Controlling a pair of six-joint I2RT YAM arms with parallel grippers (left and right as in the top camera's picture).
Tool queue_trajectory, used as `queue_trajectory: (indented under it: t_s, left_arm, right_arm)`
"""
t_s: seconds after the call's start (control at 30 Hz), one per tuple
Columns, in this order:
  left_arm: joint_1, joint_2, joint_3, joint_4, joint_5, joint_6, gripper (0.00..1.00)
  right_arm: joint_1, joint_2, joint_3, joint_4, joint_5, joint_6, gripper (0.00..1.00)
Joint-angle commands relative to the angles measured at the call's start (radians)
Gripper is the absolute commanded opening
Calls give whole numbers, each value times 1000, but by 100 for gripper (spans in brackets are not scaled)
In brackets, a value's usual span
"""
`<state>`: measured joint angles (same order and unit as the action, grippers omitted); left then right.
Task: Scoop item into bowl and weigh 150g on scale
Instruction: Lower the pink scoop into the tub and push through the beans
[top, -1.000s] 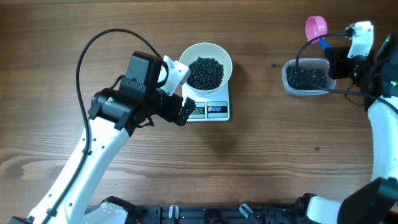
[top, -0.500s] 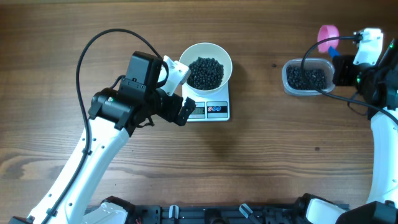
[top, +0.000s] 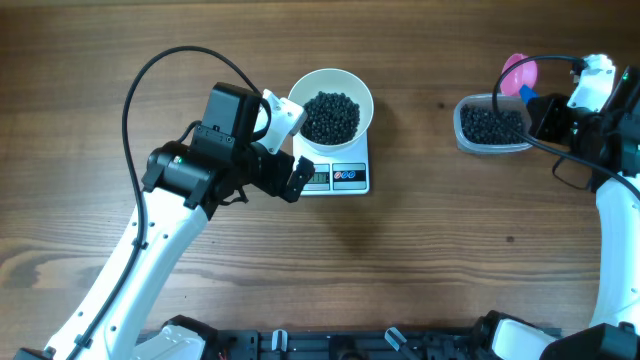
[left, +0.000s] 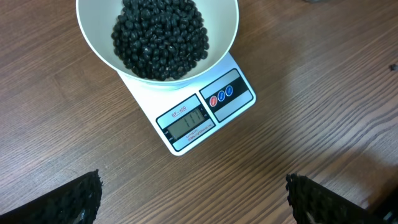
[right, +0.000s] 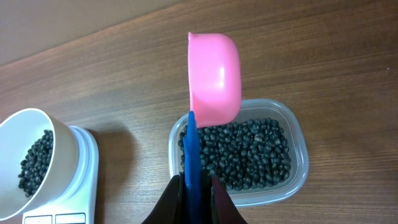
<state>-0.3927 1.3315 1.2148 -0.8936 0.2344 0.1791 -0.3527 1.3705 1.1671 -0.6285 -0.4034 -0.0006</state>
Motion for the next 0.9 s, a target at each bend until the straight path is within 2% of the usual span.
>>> queue_trajectory:
  t_s: [0.0,0.13,0.43,0.57,0.87]
  left_arm:
    - [-5,-3,16,2,16,16,100]
    - [-5,-4,16,2,16,16,100]
    - [-5,-3,16,2,16,16,100]
    - [-5,-4,16,2,16,16,100]
    - [-5,-4,16,2,16,16,100]
  right_arm:
    - [2,-7,3,-14,-24,-85,4]
    - [2,-6,3,-20,-20,-180,4]
    - [2,-5,3,-60,56,-177,4]
    - [2,-3,3,-87,56,-121,4]
    - [2,36,3,-163,59,-196,4]
